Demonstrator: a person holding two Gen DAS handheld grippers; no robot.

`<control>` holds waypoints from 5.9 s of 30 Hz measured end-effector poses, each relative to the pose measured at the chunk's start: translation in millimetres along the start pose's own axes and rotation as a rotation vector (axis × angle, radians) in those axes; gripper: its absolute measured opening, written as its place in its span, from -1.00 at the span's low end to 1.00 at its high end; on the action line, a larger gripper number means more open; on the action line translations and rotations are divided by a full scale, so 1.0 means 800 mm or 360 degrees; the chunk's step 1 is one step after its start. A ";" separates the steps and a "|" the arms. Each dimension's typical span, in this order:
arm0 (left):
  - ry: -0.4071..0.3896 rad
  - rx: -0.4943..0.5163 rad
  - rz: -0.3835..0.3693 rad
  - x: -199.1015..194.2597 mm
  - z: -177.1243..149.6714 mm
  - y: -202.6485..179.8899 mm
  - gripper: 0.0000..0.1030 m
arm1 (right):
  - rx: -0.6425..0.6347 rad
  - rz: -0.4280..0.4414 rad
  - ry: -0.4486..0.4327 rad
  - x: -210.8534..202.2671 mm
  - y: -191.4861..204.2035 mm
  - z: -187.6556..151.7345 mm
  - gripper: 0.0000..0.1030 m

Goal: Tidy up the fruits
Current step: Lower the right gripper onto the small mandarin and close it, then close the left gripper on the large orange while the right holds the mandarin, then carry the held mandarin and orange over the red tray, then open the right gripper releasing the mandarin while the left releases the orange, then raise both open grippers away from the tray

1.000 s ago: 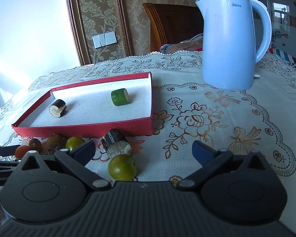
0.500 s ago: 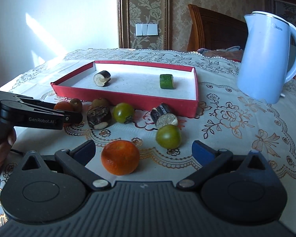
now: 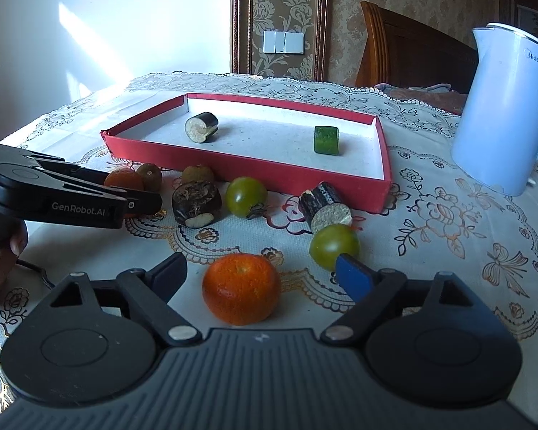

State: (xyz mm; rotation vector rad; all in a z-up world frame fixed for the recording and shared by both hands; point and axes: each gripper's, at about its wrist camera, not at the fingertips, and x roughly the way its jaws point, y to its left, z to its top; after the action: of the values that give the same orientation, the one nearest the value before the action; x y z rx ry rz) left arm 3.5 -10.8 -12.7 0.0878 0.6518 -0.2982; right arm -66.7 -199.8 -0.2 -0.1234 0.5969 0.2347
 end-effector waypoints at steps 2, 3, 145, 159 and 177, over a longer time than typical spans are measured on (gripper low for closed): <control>0.0001 0.0015 0.0003 0.000 -0.001 -0.002 0.09 | -0.0026 -0.0014 -0.0005 0.001 0.003 0.000 0.68; 0.0002 0.0018 0.0004 0.000 -0.001 -0.002 0.09 | -0.0036 -0.0020 -0.0007 0.001 0.005 0.000 0.66; -0.0195 -0.0199 0.0364 0.077 0.111 0.027 0.52 | 0.0275 -0.0382 -0.0139 0.129 -0.072 0.139 0.82; -0.0216 -0.0373 0.0312 0.029 0.073 0.048 0.52 | 0.0270 -0.0354 -0.0166 0.094 -0.057 0.111 0.89; -0.0207 -0.0325 0.0273 0.001 0.038 0.043 0.52 | 0.0308 -0.0331 -0.0165 0.058 -0.050 0.068 0.91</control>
State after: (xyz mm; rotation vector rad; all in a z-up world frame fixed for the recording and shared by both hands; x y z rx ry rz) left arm 32.3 16.4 10.6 -0.0708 0.5384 -0.0703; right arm 10.1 -220.2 19.5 0.0141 0.4966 -0.0185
